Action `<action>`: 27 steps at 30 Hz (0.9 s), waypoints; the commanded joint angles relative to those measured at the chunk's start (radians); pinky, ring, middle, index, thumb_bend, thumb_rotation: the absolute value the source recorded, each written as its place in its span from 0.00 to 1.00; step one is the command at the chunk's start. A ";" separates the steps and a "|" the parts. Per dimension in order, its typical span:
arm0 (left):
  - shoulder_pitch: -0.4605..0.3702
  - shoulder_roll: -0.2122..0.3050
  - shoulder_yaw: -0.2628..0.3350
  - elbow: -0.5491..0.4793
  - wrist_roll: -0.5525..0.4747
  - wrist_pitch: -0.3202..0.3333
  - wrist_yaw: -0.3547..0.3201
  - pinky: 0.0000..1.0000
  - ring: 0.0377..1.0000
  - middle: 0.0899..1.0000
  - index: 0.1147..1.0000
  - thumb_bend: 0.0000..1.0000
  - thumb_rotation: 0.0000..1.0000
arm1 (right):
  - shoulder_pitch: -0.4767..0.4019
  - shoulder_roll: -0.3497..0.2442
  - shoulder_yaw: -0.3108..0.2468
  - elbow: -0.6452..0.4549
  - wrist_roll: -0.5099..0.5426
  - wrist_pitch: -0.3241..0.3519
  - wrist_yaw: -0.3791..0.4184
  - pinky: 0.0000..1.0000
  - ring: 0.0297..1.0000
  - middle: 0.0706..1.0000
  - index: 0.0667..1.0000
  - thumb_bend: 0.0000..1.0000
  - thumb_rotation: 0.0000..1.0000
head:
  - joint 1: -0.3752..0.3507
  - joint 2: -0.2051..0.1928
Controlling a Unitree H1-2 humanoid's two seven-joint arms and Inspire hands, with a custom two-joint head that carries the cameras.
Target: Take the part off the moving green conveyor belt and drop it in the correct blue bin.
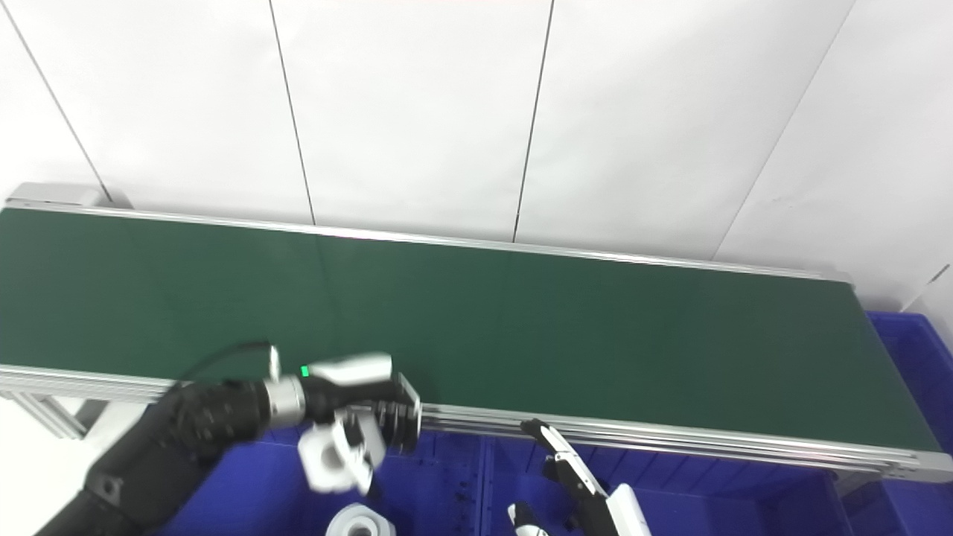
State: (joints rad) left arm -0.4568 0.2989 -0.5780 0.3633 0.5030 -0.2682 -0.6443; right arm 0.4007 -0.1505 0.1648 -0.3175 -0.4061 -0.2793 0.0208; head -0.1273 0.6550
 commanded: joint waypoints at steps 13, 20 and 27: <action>0.099 -0.017 0.152 -0.165 -0.303 -0.107 0.047 0.79 0.83 0.84 0.81 0.67 0.55 | 0.002 0.003 -0.021 -0.050 0.018 -0.009 -0.002 0.84 0.90 0.92 0.89 0.33 0.82 | -0.004 0.007; 0.221 -0.024 0.212 -0.303 -0.495 -0.146 0.053 0.78 0.82 0.83 0.81 0.64 0.60 | -0.014 0.005 -0.021 -0.045 0.013 -0.013 0.001 0.84 0.90 0.92 0.90 0.32 0.83 | -0.025 0.029; 0.321 -0.045 0.257 -0.346 -0.516 -0.150 0.104 0.77 0.82 0.84 0.81 0.57 0.57 | -0.035 0.016 -0.028 -0.062 0.009 0.014 0.004 0.84 0.90 0.92 0.89 0.35 0.87 | -0.083 0.166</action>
State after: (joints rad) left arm -0.1171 0.2593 -0.3365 0.0422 0.0043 -0.3872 -0.5644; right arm 0.3745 -0.1378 0.1433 -0.3342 -0.4051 -0.2697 0.0265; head -0.2115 0.8201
